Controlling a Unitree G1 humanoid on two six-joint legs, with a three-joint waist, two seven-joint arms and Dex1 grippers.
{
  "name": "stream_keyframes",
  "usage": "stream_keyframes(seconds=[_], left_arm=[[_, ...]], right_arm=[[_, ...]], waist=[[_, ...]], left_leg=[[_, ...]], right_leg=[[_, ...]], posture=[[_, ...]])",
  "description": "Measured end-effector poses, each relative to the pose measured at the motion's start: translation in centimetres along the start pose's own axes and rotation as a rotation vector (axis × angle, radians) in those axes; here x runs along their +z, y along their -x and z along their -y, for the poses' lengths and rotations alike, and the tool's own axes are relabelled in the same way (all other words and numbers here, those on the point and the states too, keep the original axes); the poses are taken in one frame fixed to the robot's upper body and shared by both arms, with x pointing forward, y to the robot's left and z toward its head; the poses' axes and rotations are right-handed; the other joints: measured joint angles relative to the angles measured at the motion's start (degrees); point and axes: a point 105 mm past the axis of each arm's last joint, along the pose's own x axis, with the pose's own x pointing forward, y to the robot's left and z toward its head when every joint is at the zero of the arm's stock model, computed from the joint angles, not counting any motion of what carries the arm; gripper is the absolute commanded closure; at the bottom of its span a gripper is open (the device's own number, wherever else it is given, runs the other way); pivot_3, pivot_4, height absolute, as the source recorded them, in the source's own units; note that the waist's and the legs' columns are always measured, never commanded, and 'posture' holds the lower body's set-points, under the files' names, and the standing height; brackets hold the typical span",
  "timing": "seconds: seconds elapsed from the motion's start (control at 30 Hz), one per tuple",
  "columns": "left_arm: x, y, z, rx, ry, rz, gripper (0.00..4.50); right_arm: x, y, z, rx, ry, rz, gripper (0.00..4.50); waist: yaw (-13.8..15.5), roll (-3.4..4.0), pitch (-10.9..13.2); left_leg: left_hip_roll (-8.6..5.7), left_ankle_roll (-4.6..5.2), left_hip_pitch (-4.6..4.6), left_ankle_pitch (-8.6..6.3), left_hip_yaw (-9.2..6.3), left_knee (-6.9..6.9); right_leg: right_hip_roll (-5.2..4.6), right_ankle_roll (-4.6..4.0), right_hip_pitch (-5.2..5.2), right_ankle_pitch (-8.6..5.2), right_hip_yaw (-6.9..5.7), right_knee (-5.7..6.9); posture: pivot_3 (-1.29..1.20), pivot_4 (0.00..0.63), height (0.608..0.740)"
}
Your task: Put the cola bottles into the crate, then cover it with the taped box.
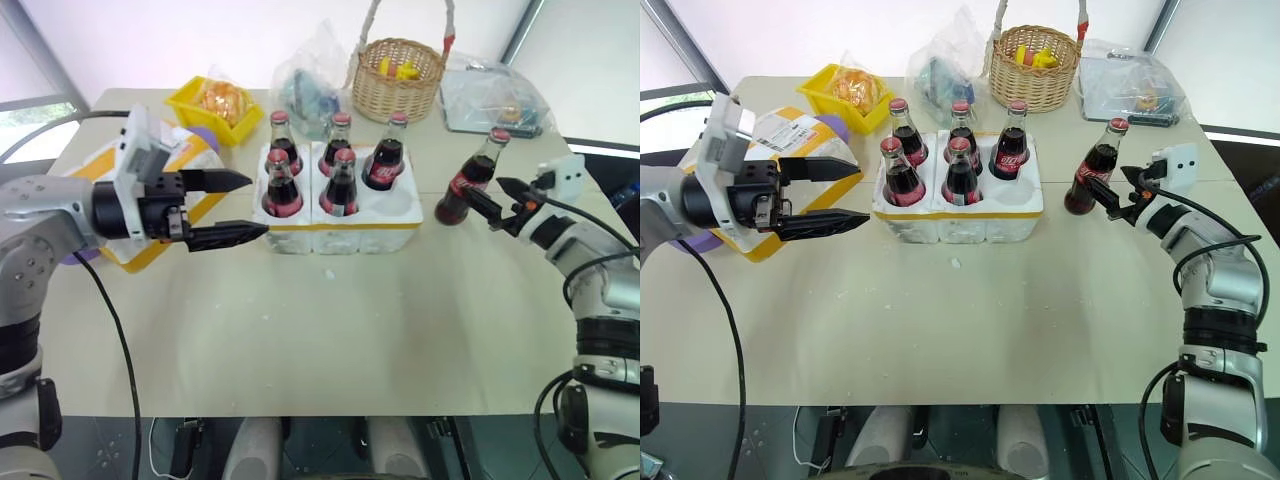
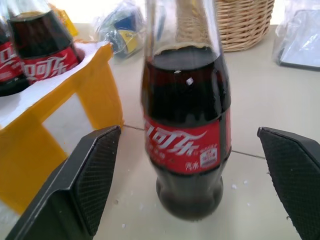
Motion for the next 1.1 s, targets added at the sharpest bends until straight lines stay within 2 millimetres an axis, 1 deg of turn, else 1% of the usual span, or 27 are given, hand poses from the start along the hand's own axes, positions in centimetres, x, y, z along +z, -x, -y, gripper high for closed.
stream_keyframes(seconds=[0.2, 0.27, 0.3, 0.33, 0.4, 0.63, 0.77, 0.83, 0.93, 1.0, 1.07, 1.1], left_arm=[[0.3, -0.3, 0.5, -0.018, -0.008, 0.008, 0.03], [0.4, -0.4, 0.8, -0.032, -0.014, 0.011, 0.03], [0.5, -0.4, 0.8, -0.035, -0.014, 0.013, 0.0], [0.5, -0.4, 0.9, -0.034, -0.013, 0.013, 0.0], [0.5, -0.4, 0.8, -0.03, -0.012, 0.013, 0.0], [0.5, -0.5, 0.8, -0.026, -0.012, 0.013, 0.0], [0.5, -0.5, 0.9, -0.035, -0.003, 0.015, 0.0], [0.5, -0.5, 1.0, -0.04, 0.005, 0.014, 0.0], [0.5, -0.5, 1.0, -0.043, 0.006, 0.013, 0.0], [0.4, -0.6, 1.0, -0.046, 0.009, 0.01, 0.0], [0.3, -0.7, 1.0, -0.049, 0.011, 0.007, 0.0], [0.2, -0.8, 1.1, -0.052, 0.013, 0.005, 0.0]], right_arm=[[-1.0, -1.9, 0.1, -0.003, -0.021, -0.013, 0.0], [-1.6, -2.2, 0.2, -0.004, -0.025, -0.023, 0.0], [-1.8, -2.3, 0.4, -0.008, -0.034, -0.027, 0.54], [-1.9, -2.4, 0.4, -0.009, -0.039, -0.026, 0.85], [-1.9, -2.7, 0.2, -0.002, -0.047, -0.019, 1.74], [-1.8, -2.6, 0.1, 0.014, -0.051, -0.016, 1.72], [-1.3, -2.1, 0.2, 0.037, -0.041, -0.023, 1.72], [0.0, -1.6, -0.1, 0.076, -0.031, -0.008, 1.72], [4.1, -0.5, -1.6, 0.192, -0.015, 0.078, 1.72], [7.4, 0.6, -3.5, 0.296, -0.006, 0.159, 1.72], [9.8, 1.2, -5.4, 0.388, -0.004, 0.218, 1.72], [10.7, 1.5, -6.5, 0.438, 0.0, 0.239, 1.72]], waist=[[-0.16, 0.0, 0.0], [-0.14, 0.0, 0.0], [-0.11, 0.0, 0.0], [-0.08, 0.01, 0.0], [-0.1, 0.01, 0.0], [-0.11, 0.03, 0.02], [-0.06, 0.16, 0.1], [-0.05, 0.31, 0.19], [0.03, 0.51, 0.3], [-0.19, 0.52, 0.31], [-0.39, 0.51, 0.31], [-0.4, 0.51, 0.3]], left_leg=[[0.0, 0.0, 0.0, 0.0, 0.0, -0.01], [0.0, 0.0, 0.01, 0.0, 0.0, -0.03], [0.0, 0.0, 0.01, 0.0, -0.01, -0.04], [0.0, 0.0, 0.0, 0.0, -0.01, -0.04], [0.0, -0.01, 0.0, 0.0, 0.0, -0.04], [0.0, -0.01, 0.0, 0.0, -0.01, -0.06], [0.0, -0.01, -0.04, 0.0, -0.01, -0.06], [0.0, 0.0, -0.07, 0.0, 0.0, -0.06], [-0.01, 0.0, -0.07, 0.0, -0.01, -0.09], [0.0, 0.0, -0.04, 0.0, -0.01, -0.12], [0.02, 0.0, -0.03, 0.0, -0.01, -0.11], [0.02, 0.0, -0.02, 0.0, -0.01, -0.11]], right_leg=[[0.0, 0.0, 0.0, 0.0, 0.0, 0.0], [0.0, 0.0, 0.0, 0.0, 0.0, 0.0], [0.0, 0.0, 0.0, 0.0, 0.0, 0.0], [0.0, 0.0, 0.0, 0.0, 0.0, 0.0], [0.0, 0.0, 0.0, 0.01, 0.0, 0.0], [0.01, 0.0, -0.02, 0.01, 0.0, 0.0], [0.01, 0.0, -0.06, 0.01, 0.0, 0.0], [0.0, 0.0, -0.09, 0.01, 0.0, 0.0], [0.01, 0.01, -0.12, 0.01, 0.0, 0.02], [0.02, 0.01, -0.13, 0.01, 0.0, 0.02], [0.03, 0.0, -0.13, 0.01, 0.0, 0.03], [0.03, 0.0, -0.12, 0.01, 0.0, 0.04]], posture=[[0.0, 0.15, 0.737], [0.0, 0.15, 0.737], [0.0, 0.15, 0.737], [0.0, 0.15, 0.737], [0.0, 0.15, 0.737], [0.0, 0.15, 0.737], [0.0, 0.15, 0.737], [0.0, 0.15, 0.737], [0.0, 0.15, 0.737], [0.0, 0.15, 0.737], [0.0, 0.15, 0.737], [0.0, 0.15, 0.737]])
